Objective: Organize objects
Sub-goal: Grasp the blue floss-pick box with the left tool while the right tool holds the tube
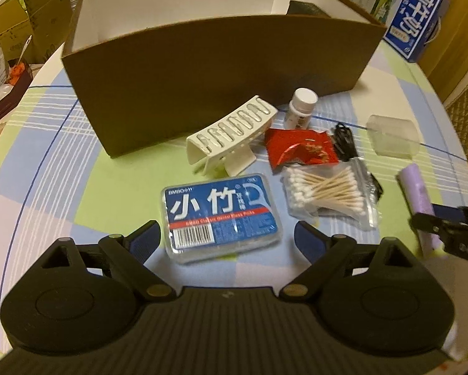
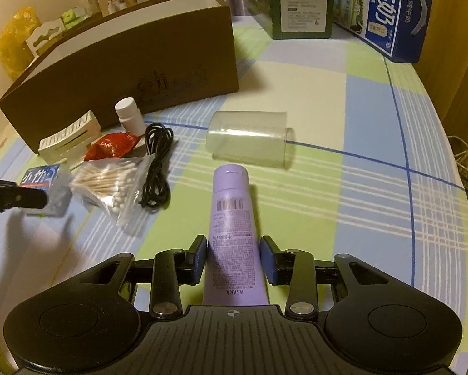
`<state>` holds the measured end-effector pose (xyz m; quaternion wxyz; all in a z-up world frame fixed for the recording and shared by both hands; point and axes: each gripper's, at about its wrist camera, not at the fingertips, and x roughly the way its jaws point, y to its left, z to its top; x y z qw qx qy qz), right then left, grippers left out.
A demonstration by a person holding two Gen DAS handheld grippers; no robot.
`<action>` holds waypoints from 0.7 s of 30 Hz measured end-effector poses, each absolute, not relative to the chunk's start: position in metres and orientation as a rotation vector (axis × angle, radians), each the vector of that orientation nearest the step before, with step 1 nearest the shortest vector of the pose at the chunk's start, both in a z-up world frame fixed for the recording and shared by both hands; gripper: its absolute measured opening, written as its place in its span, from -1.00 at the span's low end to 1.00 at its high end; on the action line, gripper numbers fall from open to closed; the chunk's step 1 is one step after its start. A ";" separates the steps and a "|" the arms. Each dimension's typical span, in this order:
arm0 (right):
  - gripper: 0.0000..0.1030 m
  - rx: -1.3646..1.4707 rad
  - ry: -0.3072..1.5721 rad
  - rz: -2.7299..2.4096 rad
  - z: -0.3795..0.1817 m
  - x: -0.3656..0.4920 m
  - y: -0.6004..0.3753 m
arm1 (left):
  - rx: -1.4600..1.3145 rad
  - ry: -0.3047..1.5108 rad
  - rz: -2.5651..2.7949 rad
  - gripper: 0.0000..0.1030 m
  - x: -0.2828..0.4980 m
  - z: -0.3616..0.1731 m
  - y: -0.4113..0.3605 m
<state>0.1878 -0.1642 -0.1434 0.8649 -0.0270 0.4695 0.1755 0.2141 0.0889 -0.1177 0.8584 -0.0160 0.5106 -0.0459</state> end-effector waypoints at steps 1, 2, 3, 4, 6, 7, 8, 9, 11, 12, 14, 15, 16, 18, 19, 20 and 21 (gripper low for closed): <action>-0.32 -0.051 0.987 0.364 -0.143 0.188 -0.165 | -0.031 1.075 -0.093 0.75 0.218 -0.120 0.089; -0.32 -0.047 0.989 0.362 -0.143 0.189 -0.165 | -0.027 1.078 -0.088 0.75 0.220 -0.123 0.088; -0.32 -0.046 0.989 0.362 -0.142 0.189 -0.165 | -0.022 1.079 -0.086 0.75 0.223 -0.125 0.088; -0.32 -0.048 0.986 0.361 -0.142 0.189 -0.165 | -0.018 1.079 -0.084 0.74 0.225 -0.127 0.087; -0.32 -0.048 0.980 0.360 -0.141 0.190 -0.165 | -0.015 1.080 -0.084 0.74 0.229 -0.130 0.087; -0.32 -0.045 0.977 0.357 -0.141 0.190 -0.165 | -0.015 1.079 -0.082 0.74 0.230 -0.131 0.087; -0.32 -0.044 0.977 0.353 -0.142 0.192 -0.165 | -0.013 1.075 -0.082 0.74 0.230 -0.132 0.087; -0.31 -0.045 0.976 0.350 -0.142 0.192 -0.164 | -0.010 1.073 -0.084 0.75 0.230 -0.134 0.088; -0.31 -0.047 0.972 0.342 -0.144 0.195 -0.163 | -0.017 1.067 -0.089 0.74 0.229 -0.135 0.090; -0.31 -0.051 0.963 0.342 -0.145 0.195 -0.162 | -0.019 1.064 -0.090 0.74 0.229 -0.135 0.090; -0.31 -0.059 0.953 0.343 -0.146 0.197 -0.160 | -0.019 1.057 -0.089 0.73 0.226 -0.135 0.093; -0.31 -0.062 0.950 0.345 -0.146 0.198 -0.159 | -0.019 1.056 -0.086 0.73 0.225 -0.134 0.094; -0.31 -0.064 0.948 0.346 -0.146 0.199 -0.159 | -0.019 1.056 -0.083 0.73 0.223 -0.134 0.096; -0.31 -0.070 0.944 0.352 -0.147 0.201 -0.157 | -0.026 1.057 -0.076 0.73 0.218 -0.133 0.102; -0.31 -0.072 0.942 0.354 -0.147 0.201 -0.156 | -0.025 1.059 -0.073 0.73 0.214 -0.133 0.105; -0.31 -0.076 0.941 0.356 -0.148 0.201 -0.155 | -0.026 1.061 -0.070 0.73 0.209 -0.132 0.107; -0.31 -0.080 0.939 0.357 -0.148 0.201 -0.155 | -0.030 1.066 -0.067 0.73 0.206 -0.132 0.110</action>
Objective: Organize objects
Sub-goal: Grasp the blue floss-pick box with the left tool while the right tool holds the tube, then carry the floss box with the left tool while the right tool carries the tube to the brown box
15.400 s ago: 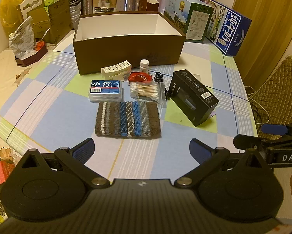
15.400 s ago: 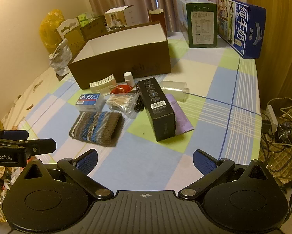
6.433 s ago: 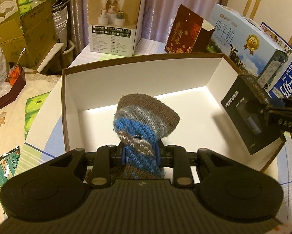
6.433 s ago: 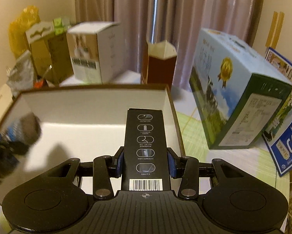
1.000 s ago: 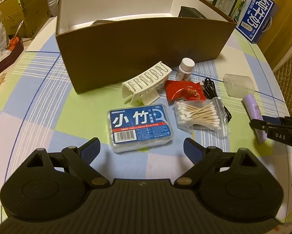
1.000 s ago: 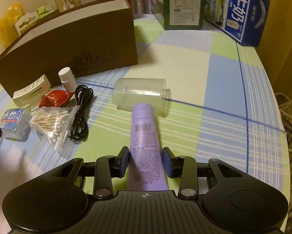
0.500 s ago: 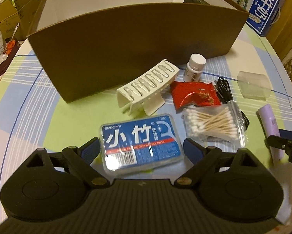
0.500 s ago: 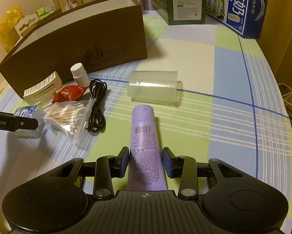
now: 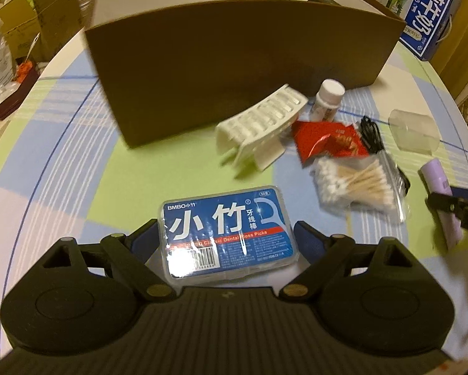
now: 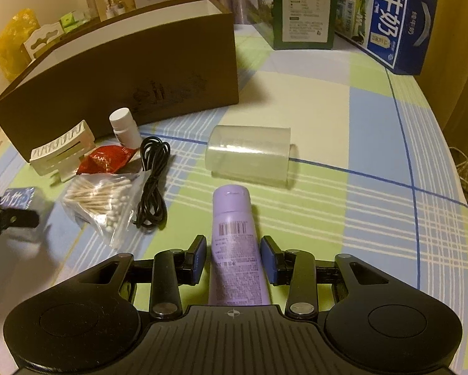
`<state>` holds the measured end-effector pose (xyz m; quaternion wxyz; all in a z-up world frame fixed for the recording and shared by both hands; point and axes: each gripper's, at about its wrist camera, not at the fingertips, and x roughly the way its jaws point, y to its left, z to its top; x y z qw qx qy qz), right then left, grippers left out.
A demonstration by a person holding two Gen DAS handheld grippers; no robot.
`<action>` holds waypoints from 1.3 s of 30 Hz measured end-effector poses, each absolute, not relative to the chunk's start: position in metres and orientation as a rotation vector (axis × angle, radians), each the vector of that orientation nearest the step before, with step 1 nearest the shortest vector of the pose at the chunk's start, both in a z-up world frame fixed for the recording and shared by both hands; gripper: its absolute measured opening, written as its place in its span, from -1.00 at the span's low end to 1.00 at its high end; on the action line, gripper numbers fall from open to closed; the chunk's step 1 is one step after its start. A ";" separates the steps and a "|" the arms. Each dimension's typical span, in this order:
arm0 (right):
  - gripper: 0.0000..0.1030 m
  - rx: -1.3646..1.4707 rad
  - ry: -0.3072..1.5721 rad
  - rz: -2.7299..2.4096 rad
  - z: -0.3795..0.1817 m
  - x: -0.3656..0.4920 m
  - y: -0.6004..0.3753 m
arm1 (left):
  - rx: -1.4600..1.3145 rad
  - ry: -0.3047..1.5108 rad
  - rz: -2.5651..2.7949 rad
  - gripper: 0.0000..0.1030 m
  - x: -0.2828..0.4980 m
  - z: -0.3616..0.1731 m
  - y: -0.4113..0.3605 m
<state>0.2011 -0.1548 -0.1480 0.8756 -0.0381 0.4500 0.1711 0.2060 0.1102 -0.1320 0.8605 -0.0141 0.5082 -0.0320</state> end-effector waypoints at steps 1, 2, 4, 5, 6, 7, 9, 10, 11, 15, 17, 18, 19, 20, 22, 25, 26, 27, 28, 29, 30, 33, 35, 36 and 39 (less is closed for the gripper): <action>-0.31 -0.082 0.938 0.359 -0.148 0.201 -0.155 | -0.028 1.074 -0.066 0.73 0.202 -0.132 0.113; -0.31 -0.083 0.936 0.360 -0.149 0.201 -0.155 | -0.024 1.081 -0.068 0.73 0.197 -0.131 0.114; -0.31 -0.080 0.937 0.362 -0.149 0.201 -0.156 | -0.026 1.093 -0.065 0.73 0.190 -0.130 0.117; -0.31 -0.079 0.937 0.364 -0.149 0.202 -0.156 | -0.028 1.096 -0.062 0.73 0.187 -0.130 0.118; -0.31 -0.079 0.938 0.365 -0.149 0.202 -0.156 | -0.033 1.098 -0.058 0.73 0.186 -0.130 0.119; -0.31 -0.082 0.938 0.366 -0.148 0.202 -0.156 | -0.044 1.101 -0.052 0.73 0.186 -0.130 0.120; -0.31 -0.088 0.938 0.367 -0.149 0.203 -0.155 | -0.061 1.112 -0.033 0.73 0.188 -0.132 0.120; -0.31 -0.091 0.939 0.366 -0.149 0.203 -0.154 | -0.057 1.104 -0.022 0.74 0.190 -0.133 0.119; -0.31 -0.092 0.940 0.366 -0.149 0.203 -0.154 | -0.051 1.100 -0.018 0.74 0.191 -0.134 0.117; -0.31 -0.092 0.937 0.368 -0.149 0.203 -0.154 | -0.006 1.098 0.000 0.66 0.199 -0.137 0.110; -0.31 -0.096 0.935 0.368 -0.149 0.203 -0.154 | 0.011 1.100 -0.001 0.66 0.201 -0.136 0.108; -0.31 -0.098 0.934 0.367 -0.149 0.203 -0.153 | 0.009 1.101 0.000 0.66 0.201 -0.136 0.108; -0.31 -0.099 0.934 0.366 -0.149 0.204 -0.153 | 0.009 1.100 -0.001 0.66 0.201 -0.137 0.108; -0.31 -0.101 0.932 0.365 -0.149 0.204 -0.153 | 0.009 1.098 -0.001 0.66 0.200 -0.137 0.109; -0.31 -0.110 0.930 0.365 -0.150 0.204 -0.151 | 0.009 1.099 -0.001 0.65 0.200 -0.136 0.109; -0.31 -0.137 0.925 0.371 -0.150 0.203 -0.149 | 0.010 1.100 -0.002 0.65 0.199 -0.136 0.109; -0.31 -0.147 0.924 0.374 -0.151 0.203 -0.149 | 0.011 1.100 -0.002 0.65 0.199 -0.136 0.109; -0.33 -0.155 0.923 0.376 -0.151 0.202 -0.148 | 0.011 1.100 -0.002 0.65 0.199 -0.137 0.108; -0.37 -0.162 0.923 0.376 -0.151 0.202 -0.148 | 0.010 1.101 -0.001 0.65 0.200 -0.137 0.108; -0.40 -0.167 0.924 0.377 -0.151 0.202 -0.147 | 0.010 1.101 -0.002 0.65 0.200 -0.137 0.108; -0.40 -0.163 0.928 0.381 -0.151 0.203 -0.148 | 0.011 1.102 -0.003 0.65 0.199 -0.137 0.108; -0.40 -0.158 0.934 0.390 -0.151 0.202 -0.148 | 0.014 1.105 -0.007 0.65 0.197 -0.137 0.107; -0.40 -0.155 0.938 0.393 -0.151 0.201 -0.148 | 0.014 1.106 -0.009 0.65 0.196 -0.137 0.107; -0.40 -0.151 0.940 0.395 -0.150 0.201 -0.148 | 0.014 1.106 -0.009 0.65 0.195 -0.137 0.107; -0.41 -0.134 0.948 0.399 -0.150 0.199 -0.149 | 0.013 1.110 -0.011 0.65 0.193 -0.136 0.108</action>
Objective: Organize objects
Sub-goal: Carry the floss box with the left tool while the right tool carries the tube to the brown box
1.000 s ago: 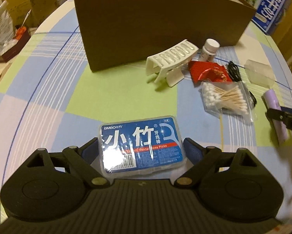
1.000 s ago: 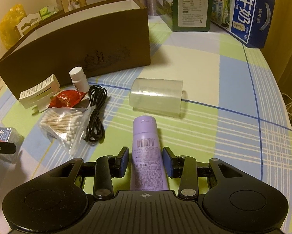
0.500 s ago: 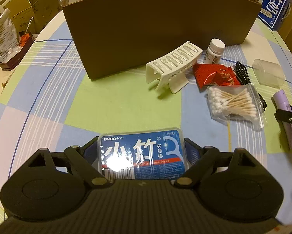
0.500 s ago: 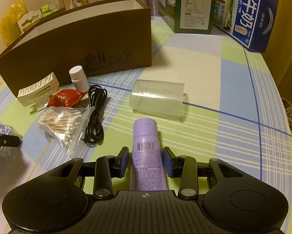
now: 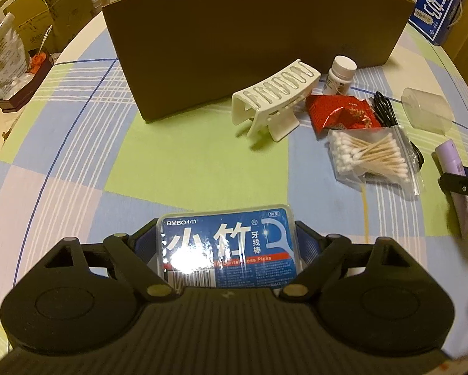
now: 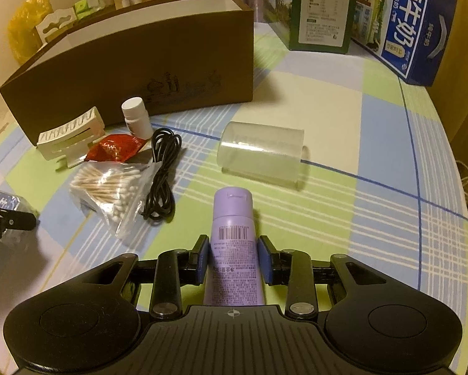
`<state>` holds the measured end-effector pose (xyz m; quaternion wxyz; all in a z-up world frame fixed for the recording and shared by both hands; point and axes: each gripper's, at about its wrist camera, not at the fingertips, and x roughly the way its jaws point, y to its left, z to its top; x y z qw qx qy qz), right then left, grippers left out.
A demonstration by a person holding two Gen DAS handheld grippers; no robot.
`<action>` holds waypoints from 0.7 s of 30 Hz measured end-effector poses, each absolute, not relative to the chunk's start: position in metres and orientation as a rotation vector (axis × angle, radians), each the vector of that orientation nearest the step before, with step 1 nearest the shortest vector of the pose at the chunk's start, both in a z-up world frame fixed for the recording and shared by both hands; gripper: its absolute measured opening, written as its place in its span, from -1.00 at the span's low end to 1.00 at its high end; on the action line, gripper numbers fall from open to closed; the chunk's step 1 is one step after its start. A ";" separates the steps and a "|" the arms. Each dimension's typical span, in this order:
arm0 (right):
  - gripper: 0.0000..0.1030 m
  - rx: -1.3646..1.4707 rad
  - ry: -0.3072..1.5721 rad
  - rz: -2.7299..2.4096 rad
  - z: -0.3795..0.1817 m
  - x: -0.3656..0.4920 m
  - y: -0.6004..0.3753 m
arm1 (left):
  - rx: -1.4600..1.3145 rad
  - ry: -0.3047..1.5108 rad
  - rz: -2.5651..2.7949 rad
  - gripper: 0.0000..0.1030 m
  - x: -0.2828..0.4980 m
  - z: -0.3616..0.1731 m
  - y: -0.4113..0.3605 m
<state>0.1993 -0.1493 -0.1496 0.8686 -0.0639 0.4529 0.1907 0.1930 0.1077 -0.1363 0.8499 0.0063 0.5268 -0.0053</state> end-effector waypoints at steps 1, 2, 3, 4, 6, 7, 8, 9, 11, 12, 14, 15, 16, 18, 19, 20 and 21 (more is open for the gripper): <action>-0.41 -0.125 0.951 0.404 -0.149 0.198 -0.150 | 0.011 1.112 -0.012 0.65 0.193 -0.136 0.108; -0.41 -0.115 0.951 0.408 -0.148 0.197 -0.151 | 0.008 1.113 -0.013 0.65 0.192 -0.135 0.109; -0.41 -0.101 0.946 0.411 -0.147 0.196 -0.152 | 0.005 1.113 -0.013 0.65 0.191 -0.134 0.110; -0.41 -0.083 0.941 0.420 -0.144 0.194 -0.153 | 0.004 1.110 -0.014 0.65 0.190 -0.133 0.110; -0.42 -0.057 0.921 0.433 -0.138 0.191 -0.154 | 0.003 1.101 -0.015 0.65 0.188 -0.128 0.111; -0.42 -0.047 0.912 0.440 -0.133 0.190 -0.154 | 0.002 1.094 -0.017 0.65 0.187 -0.125 0.112; -0.42 -0.038 0.902 0.447 -0.129 0.189 -0.154 | 0.001 1.086 -0.019 0.65 0.187 -0.121 0.113; -0.42 -0.026 0.887 0.454 -0.124 0.189 -0.154 | 0.000 1.078 -0.021 0.65 0.187 -0.117 0.114; -0.42 -0.007 0.864 0.470 -0.113 0.189 -0.153 | -0.002 1.053 -0.027 0.65 0.187 -0.105 0.116; -0.42 0.002 0.852 0.478 -0.108 0.190 -0.151 | -0.002 1.042 -0.030 0.65 0.188 -0.101 0.116; -0.42 0.022 0.824 0.498 -0.095 0.191 -0.147 | -0.006 1.015 -0.037 0.65 0.191 -0.088 0.116; -0.42 0.030 0.814 0.510 -0.089 0.193 -0.145 | -0.008 1.003 -0.041 0.65 0.193 -0.082 0.117; -0.42 0.039 0.802 0.523 -0.083 0.195 -0.143 | -0.009 0.989 -0.045 0.65 0.196 -0.075 0.117; -0.42 0.053 0.778 0.555 -0.071 0.200 -0.138 | -0.009 0.958 -0.055 0.65 0.202 -0.061 0.118; -0.42 0.060 0.768 0.572 -0.064 0.204 -0.133 | -0.008 0.942 -0.059 0.65 0.204 -0.055 0.118; -0.42 0.066 0.758 0.585 -0.058 0.208 -0.129 | -0.008 0.924 -0.063 0.65 0.208 -0.048 0.118; -0.42 0.071 0.747 0.600 -0.053 0.212 -0.125 | -0.006 0.909 -0.071 0.65 0.212 -0.042 0.118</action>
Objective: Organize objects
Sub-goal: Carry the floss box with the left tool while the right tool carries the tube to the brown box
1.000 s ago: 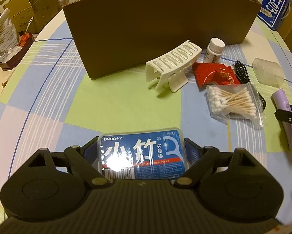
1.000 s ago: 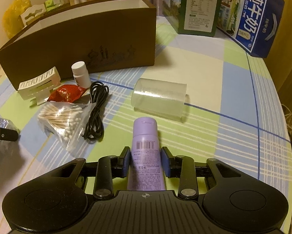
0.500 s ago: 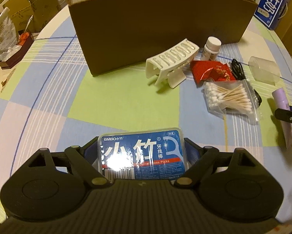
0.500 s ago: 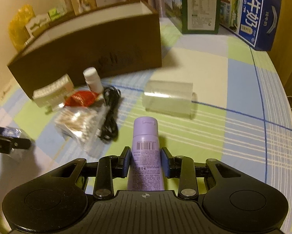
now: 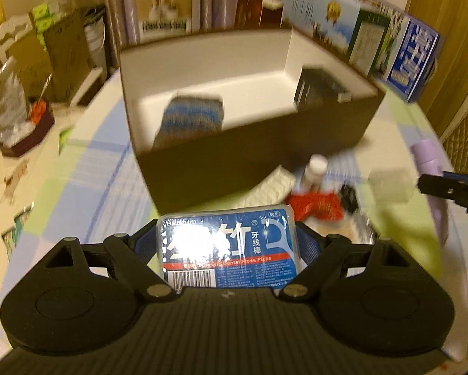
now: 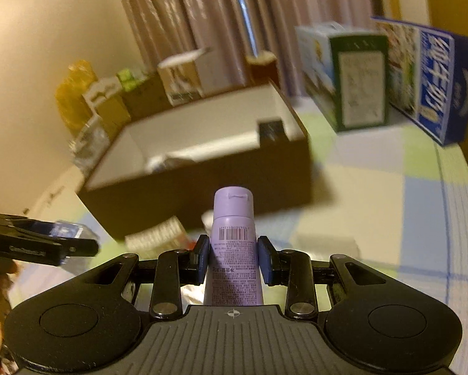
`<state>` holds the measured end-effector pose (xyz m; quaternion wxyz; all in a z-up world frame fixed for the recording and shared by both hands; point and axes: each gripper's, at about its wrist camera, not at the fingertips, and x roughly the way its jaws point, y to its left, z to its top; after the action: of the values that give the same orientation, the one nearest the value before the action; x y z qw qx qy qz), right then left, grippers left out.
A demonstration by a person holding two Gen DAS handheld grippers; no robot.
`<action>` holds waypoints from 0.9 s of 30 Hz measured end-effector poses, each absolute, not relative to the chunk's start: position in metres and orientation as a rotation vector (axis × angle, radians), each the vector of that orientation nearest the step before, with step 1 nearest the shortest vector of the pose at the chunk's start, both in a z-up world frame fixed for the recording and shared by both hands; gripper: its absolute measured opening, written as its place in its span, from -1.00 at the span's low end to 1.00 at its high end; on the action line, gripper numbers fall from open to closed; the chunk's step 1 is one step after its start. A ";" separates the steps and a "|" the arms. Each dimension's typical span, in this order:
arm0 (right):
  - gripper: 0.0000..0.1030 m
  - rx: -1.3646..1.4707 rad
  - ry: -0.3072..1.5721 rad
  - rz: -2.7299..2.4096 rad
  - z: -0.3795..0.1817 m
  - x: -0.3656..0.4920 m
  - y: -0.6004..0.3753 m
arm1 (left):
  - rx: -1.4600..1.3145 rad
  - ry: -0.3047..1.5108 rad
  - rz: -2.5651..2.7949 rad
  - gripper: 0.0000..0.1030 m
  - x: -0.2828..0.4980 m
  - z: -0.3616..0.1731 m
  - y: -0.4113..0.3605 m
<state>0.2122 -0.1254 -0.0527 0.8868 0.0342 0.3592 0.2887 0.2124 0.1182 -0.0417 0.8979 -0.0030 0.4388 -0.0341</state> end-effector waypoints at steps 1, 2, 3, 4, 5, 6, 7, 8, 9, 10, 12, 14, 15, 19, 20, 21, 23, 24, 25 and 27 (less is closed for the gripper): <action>-0.42 0.075 0.730 0.616 -0.046 0.218 -0.120 | -0.004 0.890 -0.078 0.65 0.217 -0.035 0.118; -0.42 0.075 0.716 0.627 -0.041 0.223 -0.115 | -0.003 0.874 -0.081 0.65 0.222 -0.029 0.119; -0.42 0.075 0.702 0.642 -0.035 0.229 -0.110 | 0.000 0.860 -0.085 0.65 0.227 -0.024 0.119; -0.42 0.074 0.688 0.653 -0.029 0.236 -0.104 | 0.002 0.845 -0.088 0.65 0.233 -0.019 0.120; -0.42 0.074 0.675 0.660 -0.025 0.242 -0.098 | 0.004 0.828 -0.092 0.65 0.240 -0.014 0.120; -0.42 0.073 0.663 0.668 -0.021 0.248 -0.093 | 0.006 0.817 -0.094 0.65 0.246 -0.010 0.121; -0.42 0.072 0.648 0.678 -0.016 0.256 -0.086 | 0.010 0.806 -0.093 0.65 0.253 -0.007 0.122; -0.42 0.069 0.636 0.683 -0.012 0.262 -0.081 | 0.012 0.797 -0.094 0.65 0.259 -0.004 0.123; -0.42 0.065 0.627 0.689 -0.009 0.269 -0.075 | 0.011 0.791 -0.094 0.65 0.266 -0.002 0.125; -0.42 0.063 0.619 0.695 -0.006 0.276 -0.068 | 0.008 0.789 -0.093 0.65 0.274 -0.001 0.127; -0.42 0.066 0.608 0.701 -0.002 0.291 -0.058 | -0.001 0.784 -0.097 0.65 0.288 0.001 0.130; -0.42 0.068 0.603 0.699 -0.001 0.307 -0.048 | -0.001 0.787 -0.095 0.65 0.302 0.001 0.133; -0.42 0.067 0.599 0.698 -0.001 0.313 -0.044 | 0.002 0.785 -0.095 0.65 0.308 0.001 0.135; -0.42 0.051 0.599 0.686 -0.004 0.338 -0.029 | 0.012 0.789 -0.093 0.65 0.331 -0.002 0.139; -0.41 0.047 0.604 0.679 -0.006 0.343 -0.027 | 0.013 0.793 -0.090 0.65 0.337 -0.003 0.140; -0.41 0.042 0.608 0.674 -0.008 0.347 -0.025 | 0.015 0.794 -0.089 0.65 0.341 -0.005 0.140; -0.42 0.038 0.618 0.667 -0.012 0.358 -0.020 | 0.018 0.803 -0.084 0.65 0.350 -0.009 0.142; -0.41 0.036 0.625 0.663 -0.015 0.361 -0.018 | 0.019 0.807 -0.084 0.65 0.353 -0.011 0.143; -0.41 0.033 0.631 0.659 -0.018 0.366 -0.016 | 0.020 0.813 -0.084 0.65 0.358 -0.013 0.143; -0.41 0.021 0.644 0.654 -0.023 0.372 -0.012 | 0.025 0.824 -0.086 0.65 0.364 -0.017 0.143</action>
<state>0.3719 -0.0118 -0.0227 0.8965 0.0102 0.3109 0.3154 0.3640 0.1433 -0.0174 0.9154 0.0119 0.4001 -0.0417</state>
